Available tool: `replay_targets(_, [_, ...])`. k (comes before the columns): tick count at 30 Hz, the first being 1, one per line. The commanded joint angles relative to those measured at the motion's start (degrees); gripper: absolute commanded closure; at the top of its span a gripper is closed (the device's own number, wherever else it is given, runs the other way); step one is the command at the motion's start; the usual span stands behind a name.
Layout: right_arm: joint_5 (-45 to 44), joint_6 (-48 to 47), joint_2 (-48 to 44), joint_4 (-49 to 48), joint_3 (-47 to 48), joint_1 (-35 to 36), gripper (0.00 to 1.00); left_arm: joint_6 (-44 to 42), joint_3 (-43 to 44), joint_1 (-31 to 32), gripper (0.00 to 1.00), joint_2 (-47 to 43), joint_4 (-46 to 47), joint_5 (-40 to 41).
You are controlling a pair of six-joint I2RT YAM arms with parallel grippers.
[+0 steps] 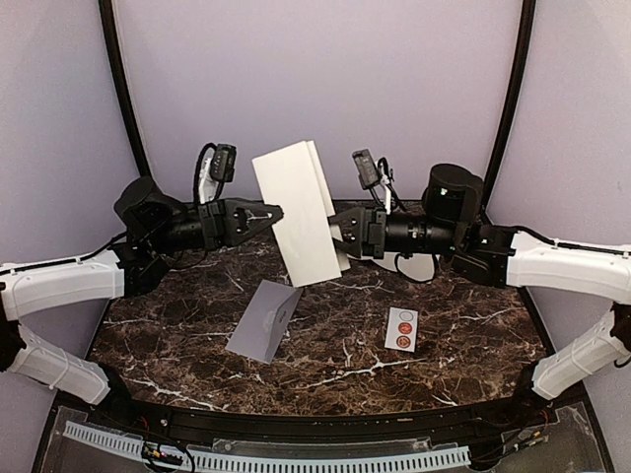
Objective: Place the letter into the envelope and seal it
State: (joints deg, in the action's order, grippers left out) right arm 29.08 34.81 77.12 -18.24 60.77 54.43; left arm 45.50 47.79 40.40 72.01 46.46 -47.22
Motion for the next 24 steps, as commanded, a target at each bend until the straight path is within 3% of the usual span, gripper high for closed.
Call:
replay_targets(1, [-0.4,3.4,-1.3,-4.3,-4.3,0.7,0.42,2.6,-0.8,0.2,1.0,-1.8,8.0,2.8])
replay_targets(5, [-0.2,5.2,-0.4,-7.3,-6.1,1.6,0.29,2.3,-1.3,0.3,1.0,-2.2,8.7,4.4])
replay_targets(12, [-0.4,5.6,2.1,-9.1,-5.3,3.1,0.17,2.0,-2.8,0.3,1.0,-3.4,9.4,7.8])
replay_targets(24, [-8.2,5.9,3.9,-7.9,-6.4,3.9,0.11,3.9,-4.5,0.3,1.0,-4.9,11.5,11.3])
